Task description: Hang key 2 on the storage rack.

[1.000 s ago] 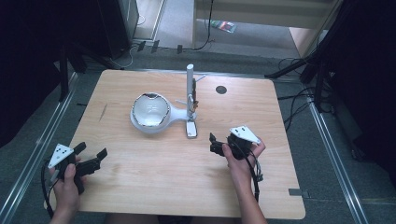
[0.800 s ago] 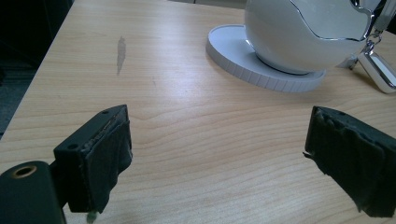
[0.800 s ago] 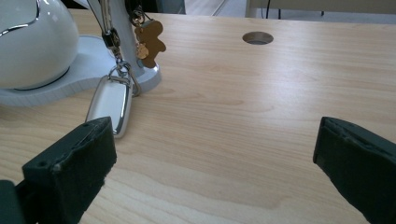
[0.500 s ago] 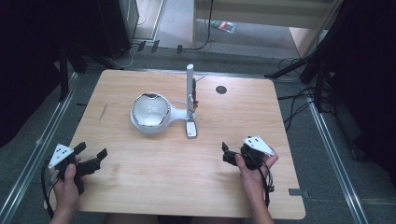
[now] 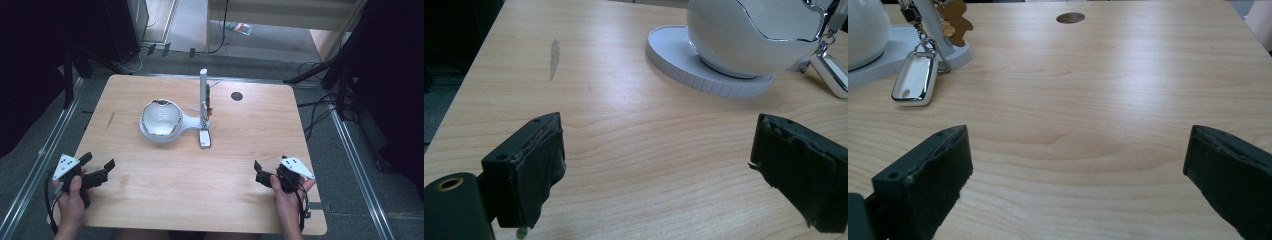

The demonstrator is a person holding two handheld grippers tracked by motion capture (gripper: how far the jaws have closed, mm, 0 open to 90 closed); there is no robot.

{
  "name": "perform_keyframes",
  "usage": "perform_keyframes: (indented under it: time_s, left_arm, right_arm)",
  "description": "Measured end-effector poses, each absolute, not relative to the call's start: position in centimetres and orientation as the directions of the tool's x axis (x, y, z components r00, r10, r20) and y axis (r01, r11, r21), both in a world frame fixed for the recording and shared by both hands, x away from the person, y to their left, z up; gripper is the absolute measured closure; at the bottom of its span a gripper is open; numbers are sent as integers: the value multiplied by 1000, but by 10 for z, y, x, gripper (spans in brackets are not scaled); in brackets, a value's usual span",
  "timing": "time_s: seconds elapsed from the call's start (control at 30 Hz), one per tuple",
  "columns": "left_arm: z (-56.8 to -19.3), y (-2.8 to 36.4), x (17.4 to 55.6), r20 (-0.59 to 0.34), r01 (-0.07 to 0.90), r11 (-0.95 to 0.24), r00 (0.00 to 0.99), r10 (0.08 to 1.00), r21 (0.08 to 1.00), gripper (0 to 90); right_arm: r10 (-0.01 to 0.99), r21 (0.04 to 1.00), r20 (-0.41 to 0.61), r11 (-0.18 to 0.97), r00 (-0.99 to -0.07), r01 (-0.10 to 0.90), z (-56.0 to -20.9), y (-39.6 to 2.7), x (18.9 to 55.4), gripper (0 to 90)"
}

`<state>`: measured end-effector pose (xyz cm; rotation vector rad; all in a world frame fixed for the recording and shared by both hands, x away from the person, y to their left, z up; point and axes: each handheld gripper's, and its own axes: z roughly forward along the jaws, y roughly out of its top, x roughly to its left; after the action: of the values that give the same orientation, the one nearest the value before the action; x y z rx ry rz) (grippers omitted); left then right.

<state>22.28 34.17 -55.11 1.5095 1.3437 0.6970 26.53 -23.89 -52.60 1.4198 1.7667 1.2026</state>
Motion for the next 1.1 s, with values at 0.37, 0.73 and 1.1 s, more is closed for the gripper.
perform_keyframes:
  time_s: [0.37,0.73,1.1]
  left_arm:
    - [-551,341,223,-162,409,53,237,958,911,78]
    - [-551,340,223,-161,414,53,230,960,909,78]
    - [-551,339,225,-150,425,40,230,961,904,78]
  right_arm:
    - [968,893,121,-9,-220,450,-531,-281,242,0]
    - [973,894,133,-35,-190,447,-532,-309,222,0]
    - [970,891,154,-54,-188,452,-537,-338,203,0]
